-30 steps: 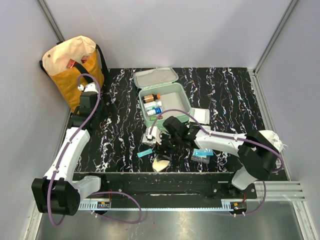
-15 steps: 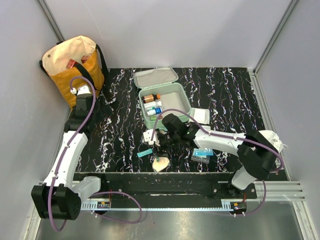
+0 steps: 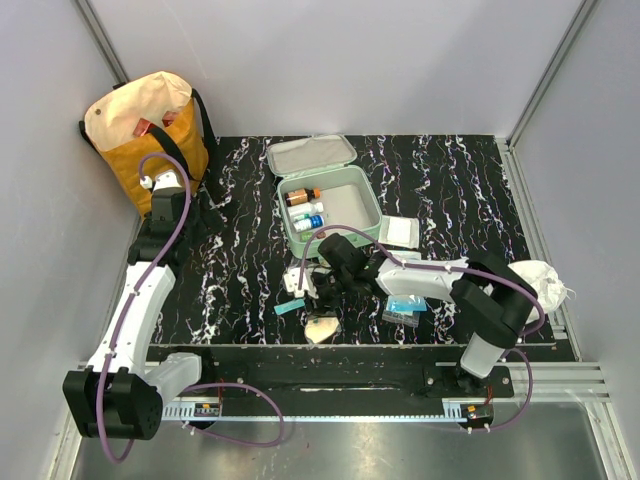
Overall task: Organize the medicine kit
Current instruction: Pick up the medical item at the center of the board.
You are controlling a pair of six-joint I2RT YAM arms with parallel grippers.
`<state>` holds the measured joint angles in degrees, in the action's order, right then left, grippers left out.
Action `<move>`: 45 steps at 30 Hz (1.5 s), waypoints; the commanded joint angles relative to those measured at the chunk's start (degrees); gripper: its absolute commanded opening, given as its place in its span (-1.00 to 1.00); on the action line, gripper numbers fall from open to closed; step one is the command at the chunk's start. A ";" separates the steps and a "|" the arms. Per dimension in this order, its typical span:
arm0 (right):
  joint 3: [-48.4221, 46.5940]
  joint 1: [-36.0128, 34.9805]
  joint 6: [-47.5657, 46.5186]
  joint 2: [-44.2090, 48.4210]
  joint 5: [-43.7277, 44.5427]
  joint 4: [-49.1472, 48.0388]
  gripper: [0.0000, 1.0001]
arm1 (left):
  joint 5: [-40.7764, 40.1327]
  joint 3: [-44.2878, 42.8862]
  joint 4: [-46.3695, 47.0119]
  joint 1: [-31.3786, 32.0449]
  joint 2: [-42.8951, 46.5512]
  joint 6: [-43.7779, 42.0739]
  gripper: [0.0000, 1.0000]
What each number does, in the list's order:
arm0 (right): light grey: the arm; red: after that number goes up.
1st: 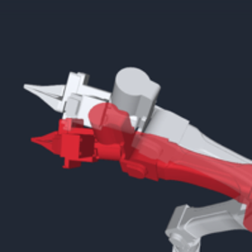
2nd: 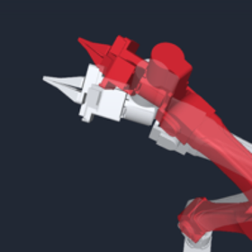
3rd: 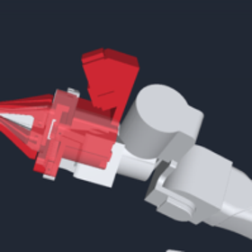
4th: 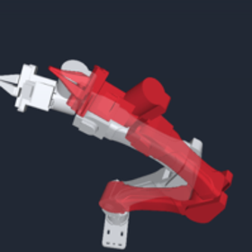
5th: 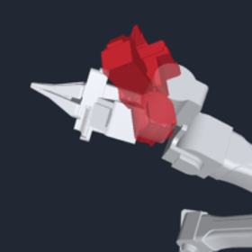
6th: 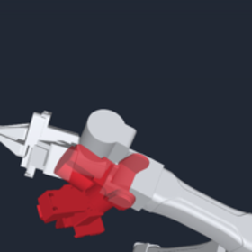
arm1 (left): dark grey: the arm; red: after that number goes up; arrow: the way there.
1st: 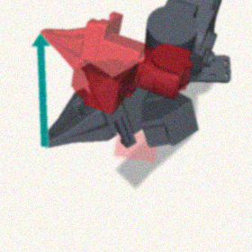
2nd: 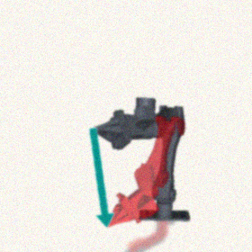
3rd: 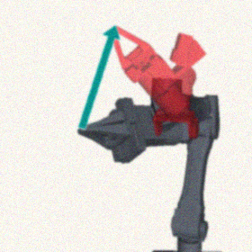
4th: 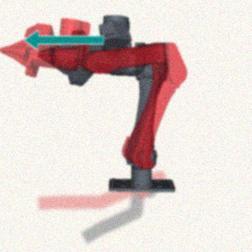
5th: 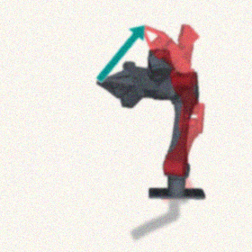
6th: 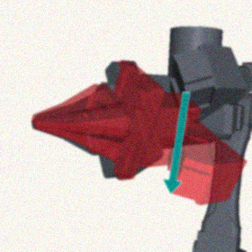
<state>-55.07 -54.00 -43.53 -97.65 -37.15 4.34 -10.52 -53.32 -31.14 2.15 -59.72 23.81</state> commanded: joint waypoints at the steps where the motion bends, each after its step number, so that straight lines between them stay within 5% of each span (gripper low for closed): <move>1: -2.68 -0.23 -4.19 -0.79 -0.04 0.93 0.24 | -0.02 -0.03 0.99 -0.48 0.66 -0.26 0.98; 39: -14.63 -0.76 -6.48 -17.31 -1.79 2.25 0.17 | 2.53 0.15 1.60 -0.83 0.13 -1.23 0.98; 45: -16.82 -0.76 -7.62 -20.21 -2.67 10.14 -0.08 | 3.05 0.15 1.69 -0.83 -0.13 -1.40 0.98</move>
<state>-69.23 -54.33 -48.88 -115.02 -39.86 7.60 -8.78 -53.21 -31.11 1.72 -59.75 23.33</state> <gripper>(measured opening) 0.510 0.991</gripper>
